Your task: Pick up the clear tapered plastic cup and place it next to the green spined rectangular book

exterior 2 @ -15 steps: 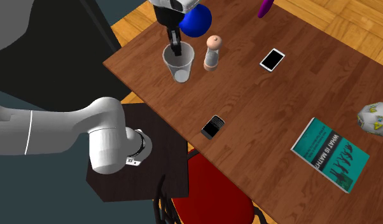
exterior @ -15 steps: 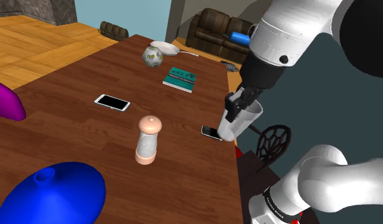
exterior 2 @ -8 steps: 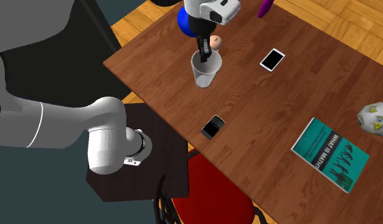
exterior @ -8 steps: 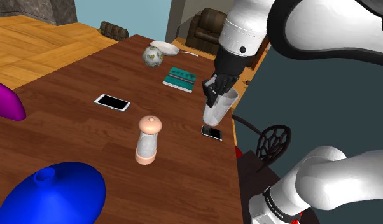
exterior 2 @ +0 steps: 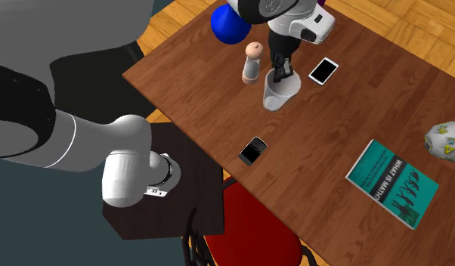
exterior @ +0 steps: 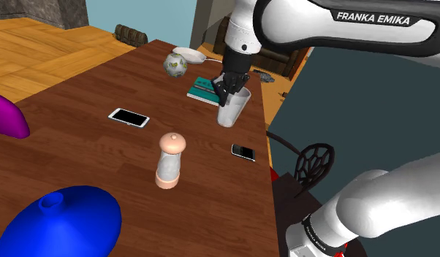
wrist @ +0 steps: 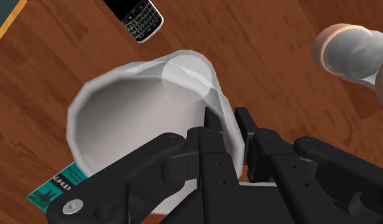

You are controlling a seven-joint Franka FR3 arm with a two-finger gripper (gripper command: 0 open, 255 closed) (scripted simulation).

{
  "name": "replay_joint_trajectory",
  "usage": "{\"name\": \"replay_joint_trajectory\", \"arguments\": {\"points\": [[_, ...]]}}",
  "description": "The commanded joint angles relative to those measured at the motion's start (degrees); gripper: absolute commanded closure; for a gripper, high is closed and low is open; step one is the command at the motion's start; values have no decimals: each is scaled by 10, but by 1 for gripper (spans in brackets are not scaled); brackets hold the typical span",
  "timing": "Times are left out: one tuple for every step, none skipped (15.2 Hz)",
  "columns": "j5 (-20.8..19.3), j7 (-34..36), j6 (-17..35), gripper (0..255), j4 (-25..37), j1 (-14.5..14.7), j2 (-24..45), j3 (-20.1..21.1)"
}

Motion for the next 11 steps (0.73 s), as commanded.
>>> {"name": "replay_joint_trajectory", "arguments": {"points": [[-18,-1,12,255,26,-11,41,1],[-28,-1,17,255,41,-15,62,1],[-37,-1,20,255,56,-19,83,2],[-47,-1,23,255,73,-23,104,2],[-58,-1,25,255,90,-26,126,2],[-68,0,26,255,108,-28,147,1],[-78,0,26,255,128,-30,169,1],[-89,1,26,255,148,-31,191,0],[-99,1,25,255,169,-32,214,-1],[-109,1,23,255,191,-32,237,-3],[-119,1,20,255,214,-31,259,-5]]}}
